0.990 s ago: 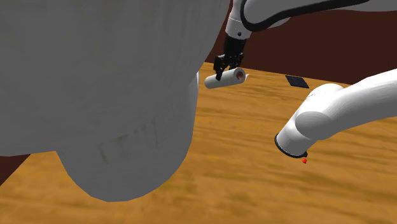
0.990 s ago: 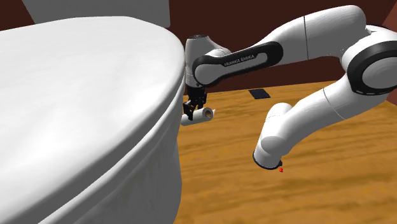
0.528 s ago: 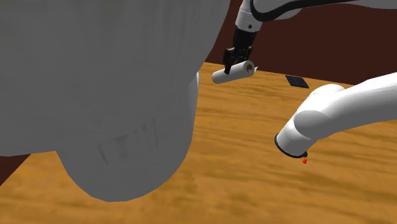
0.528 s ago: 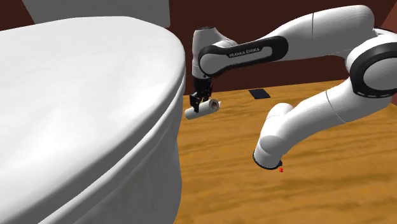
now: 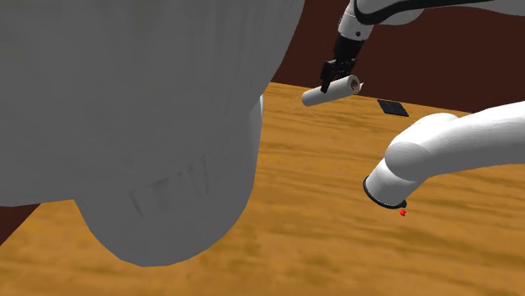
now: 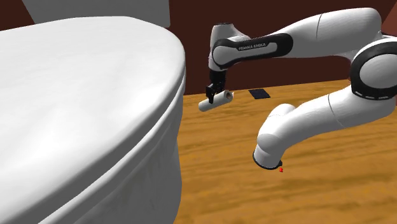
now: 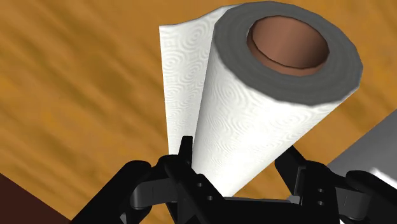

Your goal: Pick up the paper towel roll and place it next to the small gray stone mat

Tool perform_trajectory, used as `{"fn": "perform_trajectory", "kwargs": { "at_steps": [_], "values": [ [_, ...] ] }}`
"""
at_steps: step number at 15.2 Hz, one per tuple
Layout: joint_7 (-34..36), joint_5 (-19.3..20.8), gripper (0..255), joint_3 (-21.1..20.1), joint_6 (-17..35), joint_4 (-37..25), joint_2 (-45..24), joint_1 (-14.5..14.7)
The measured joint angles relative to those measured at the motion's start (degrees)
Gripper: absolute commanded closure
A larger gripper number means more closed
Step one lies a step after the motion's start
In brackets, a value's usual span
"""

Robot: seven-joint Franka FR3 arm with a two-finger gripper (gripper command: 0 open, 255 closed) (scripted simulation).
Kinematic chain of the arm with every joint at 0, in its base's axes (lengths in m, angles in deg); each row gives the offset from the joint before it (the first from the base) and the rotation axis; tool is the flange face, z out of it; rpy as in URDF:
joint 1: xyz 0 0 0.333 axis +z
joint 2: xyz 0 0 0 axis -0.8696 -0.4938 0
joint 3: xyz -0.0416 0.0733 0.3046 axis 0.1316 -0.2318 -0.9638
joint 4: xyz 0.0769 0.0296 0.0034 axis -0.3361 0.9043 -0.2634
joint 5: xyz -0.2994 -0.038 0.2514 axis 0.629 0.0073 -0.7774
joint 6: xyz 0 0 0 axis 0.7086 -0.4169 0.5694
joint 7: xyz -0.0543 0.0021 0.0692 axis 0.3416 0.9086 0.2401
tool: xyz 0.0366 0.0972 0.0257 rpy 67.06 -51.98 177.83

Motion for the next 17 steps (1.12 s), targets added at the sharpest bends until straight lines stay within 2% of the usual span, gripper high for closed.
{"fn": "perform_trajectory", "kwargs": {
  "at_steps": [8, 13, 17],
  "values": [
    [-12.14, 6.51, 255, 10.57, -0.47, -4.17, -3.41, -5.58],
    [-19.45, 9.08, 255, 16.99, 0.23, -8.17, -7.62, -7.6],
    [-25.36, 9.47, 255, 22.16, 0.8, -13.41, -12.92, -7.89]
  ]
}}
